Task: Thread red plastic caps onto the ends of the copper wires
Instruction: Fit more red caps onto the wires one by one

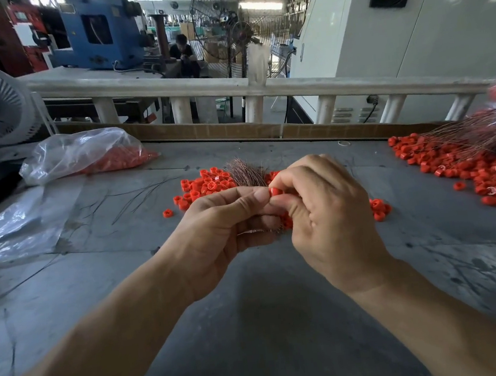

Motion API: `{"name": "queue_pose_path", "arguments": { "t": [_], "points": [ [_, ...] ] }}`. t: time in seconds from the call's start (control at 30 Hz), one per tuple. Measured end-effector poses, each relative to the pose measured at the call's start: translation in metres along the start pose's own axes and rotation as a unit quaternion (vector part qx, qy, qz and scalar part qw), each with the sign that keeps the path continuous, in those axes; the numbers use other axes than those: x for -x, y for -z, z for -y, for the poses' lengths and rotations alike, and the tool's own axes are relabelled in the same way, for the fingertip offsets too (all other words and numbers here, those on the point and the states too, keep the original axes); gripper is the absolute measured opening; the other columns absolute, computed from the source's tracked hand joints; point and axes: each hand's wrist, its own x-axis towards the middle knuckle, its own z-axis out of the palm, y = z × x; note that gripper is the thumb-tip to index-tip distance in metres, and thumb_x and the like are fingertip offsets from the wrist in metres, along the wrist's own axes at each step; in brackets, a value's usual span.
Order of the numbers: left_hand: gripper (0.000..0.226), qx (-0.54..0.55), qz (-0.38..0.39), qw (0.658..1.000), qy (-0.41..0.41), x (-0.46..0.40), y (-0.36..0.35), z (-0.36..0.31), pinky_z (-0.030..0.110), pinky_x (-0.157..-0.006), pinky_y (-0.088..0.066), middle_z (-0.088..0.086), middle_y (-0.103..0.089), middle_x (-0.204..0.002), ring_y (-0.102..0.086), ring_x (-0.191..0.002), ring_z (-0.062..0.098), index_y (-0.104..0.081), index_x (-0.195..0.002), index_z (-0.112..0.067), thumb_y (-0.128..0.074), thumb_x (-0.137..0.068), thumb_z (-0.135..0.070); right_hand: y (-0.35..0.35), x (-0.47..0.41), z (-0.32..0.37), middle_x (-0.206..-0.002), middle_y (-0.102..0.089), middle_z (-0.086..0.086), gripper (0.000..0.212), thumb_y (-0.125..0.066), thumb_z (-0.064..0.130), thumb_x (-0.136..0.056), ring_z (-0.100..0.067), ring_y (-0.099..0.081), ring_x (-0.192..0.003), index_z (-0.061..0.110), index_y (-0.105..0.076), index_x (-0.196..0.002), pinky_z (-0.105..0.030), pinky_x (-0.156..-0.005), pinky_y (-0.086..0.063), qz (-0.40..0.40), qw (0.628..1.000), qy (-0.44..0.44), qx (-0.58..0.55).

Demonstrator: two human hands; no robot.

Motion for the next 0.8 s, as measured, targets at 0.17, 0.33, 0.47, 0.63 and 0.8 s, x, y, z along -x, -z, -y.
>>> {"name": "queue_pose_path", "arguments": {
  "t": [0.17, 0.33, 0.47, 0.63, 0.8],
  "points": [
    [0.013, -0.005, -0.039, 0.999, -0.022, -0.0018, 0.0012, 0.0002, 0.025, -0.064, -0.058, 0.009, -0.07, -0.084, -0.065, -0.072, 0.015, -0.077, -0.086, -0.011, -0.073, -0.078, -0.019, 0.0017, -0.0039, -0.0031, -0.088, -0.062, 0.002, 0.013, -0.068, 0.024, -0.095, -0.017, -0.058, -0.084, 0.012, -0.073, -0.096, -0.029, -0.074, -0.049, 0.044, 0.999, 0.007, -0.003],
    [0.023, -0.045, -0.072, 0.993, -0.083, -0.0043, 0.0032, 0.0017, 0.025, -0.063, -0.057, 0.009, -0.066, -0.076, -0.064, -0.07, 0.015, -0.073, -0.093, -0.006, -0.075, -0.074, -0.018, 0.0016, 0.0004, -0.0065, -0.094, -0.067, 0.009, 0.016, -0.068, 0.016, -0.097, -0.006, -0.062, -0.087, 0.018, -0.074, -0.112, -0.02, -0.077, -0.05, 0.059, 0.989, -0.058, -0.121],
    [0.012, -0.138, -0.096, 0.975, -0.147, -0.0056, 0.0023, 0.0069, 0.023, -0.062, -0.054, 0.002, -0.07, -0.078, -0.063, -0.071, 0.012, -0.073, -0.091, -0.01, -0.076, -0.08, -0.01, -0.0015, 0.0022, -0.0065, -0.092, -0.072, 0.011, 0.012, -0.071, 0.02, -0.095, -0.009, -0.069, -0.087, 0.02, -0.077, -0.105, -0.019, -0.075, -0.051, 0.057, 0.961, -0.145, -0.229],
    [0.015, -0.167, -0.093, 0.97, -0.151, -0.0049, 0.0017, 0.009, 0.024, -0.062, -0.054, 0.006, -0.071, -0.079, -0.063, -0.071, 0.014, -0.077, -0.087, -0.017, -0.071, -0.087, -0.003, -0.0051, 0.0037, -0.0057, -0.086, -0.071, 0.012, 0.016, -0.076, 0.01, -0.09, -0.01, -0.069, -0.083, 0.022, -0.074, -0.099, -0.022, -0.073, -0.055, 0.045, 0.942, -0.204, -0.262],
    [0.026, -0.146, -0.104, 0.977, -0.114, -0.0042, 0.0033, 0.0084, 0.029, -0.063, -0.056, 0.009, -0.073, -0.084, -0.063, -0.073, 0.021, -0.076, -0.093, -0.011, -0.074, -0.076, -0.03, -0.0042, 0.0045, -0.002, -0.087, -0.07, 0.012, 0.017, -0.077, 0.013, -0.089, -0.007, -0.069, -0.083, 0.023, -0.071, -0.102, -0.018, -0.072, -0.055, 0.069, 0.937, -0.228, -0.256]
  ]
}}
